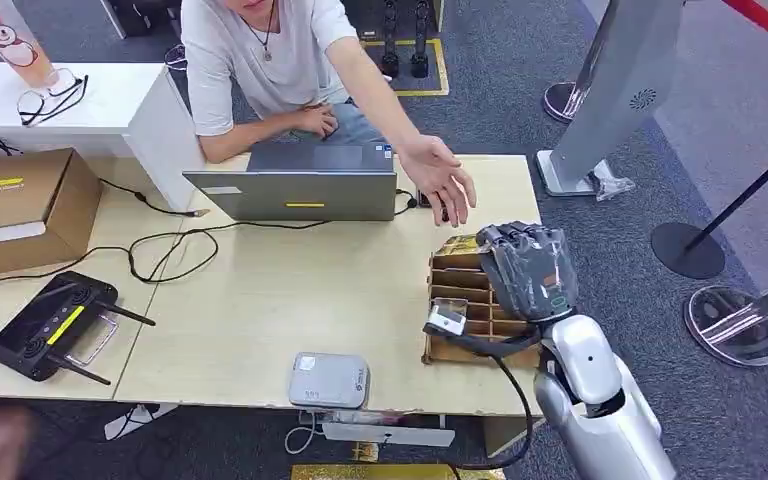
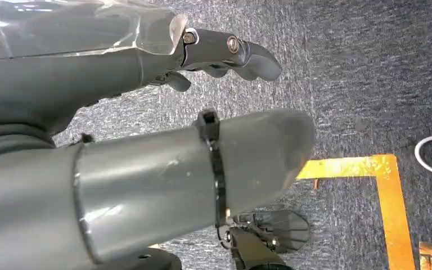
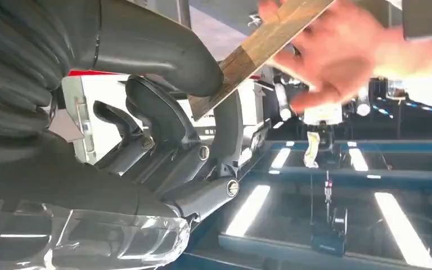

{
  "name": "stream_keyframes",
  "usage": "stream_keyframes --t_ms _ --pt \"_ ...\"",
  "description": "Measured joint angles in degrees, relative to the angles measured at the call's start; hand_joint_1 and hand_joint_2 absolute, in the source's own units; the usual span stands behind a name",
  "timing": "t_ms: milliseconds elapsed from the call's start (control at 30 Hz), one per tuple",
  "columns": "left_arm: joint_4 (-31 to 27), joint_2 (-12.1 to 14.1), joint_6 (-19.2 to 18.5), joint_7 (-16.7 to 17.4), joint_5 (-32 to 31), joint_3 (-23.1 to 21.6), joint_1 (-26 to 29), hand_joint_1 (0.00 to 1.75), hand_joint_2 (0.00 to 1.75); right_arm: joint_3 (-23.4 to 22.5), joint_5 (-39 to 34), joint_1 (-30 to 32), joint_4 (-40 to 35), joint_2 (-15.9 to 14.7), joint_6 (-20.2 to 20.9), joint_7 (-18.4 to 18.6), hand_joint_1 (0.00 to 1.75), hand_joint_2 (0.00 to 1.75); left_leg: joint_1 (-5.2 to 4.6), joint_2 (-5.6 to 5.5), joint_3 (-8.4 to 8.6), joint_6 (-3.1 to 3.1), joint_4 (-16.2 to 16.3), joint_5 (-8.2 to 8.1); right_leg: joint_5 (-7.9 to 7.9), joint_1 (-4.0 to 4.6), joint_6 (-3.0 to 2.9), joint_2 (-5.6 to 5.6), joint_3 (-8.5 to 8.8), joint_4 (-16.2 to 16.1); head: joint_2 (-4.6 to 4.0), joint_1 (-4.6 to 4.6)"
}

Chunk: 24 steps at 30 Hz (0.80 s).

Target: Pass the card to the sensor for recognition and then transmit it.

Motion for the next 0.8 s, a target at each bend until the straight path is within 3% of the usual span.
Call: stream_keyframes --t_ms 333,800 --pt "0.0 -0.15 0.04 0.72 -0.39 0.0 -0.32 0.0 0.0 0.61 -3.06 -9.88 10.7 5.34 -5.14 -1.73 1.75 1.75 0.01 0.04 0.05 -0.04 0.0 0.07 0.03 0.0 -0.03 0.04 0.01 0.02 0.0 0.0" --pt "0.0 0.07 -0.09 0.96 -1.11 0.0 -0.37 0.0 0.0 2.47 -2.89 -15.2 20.46 8.86 -5.03 -0.94 1.75 1.75 0.0 0.0 0.03 -0.04 0.0 0.06 0.02 0.0 -0.02 0.02 0.0 0.02 0.0 0.0"
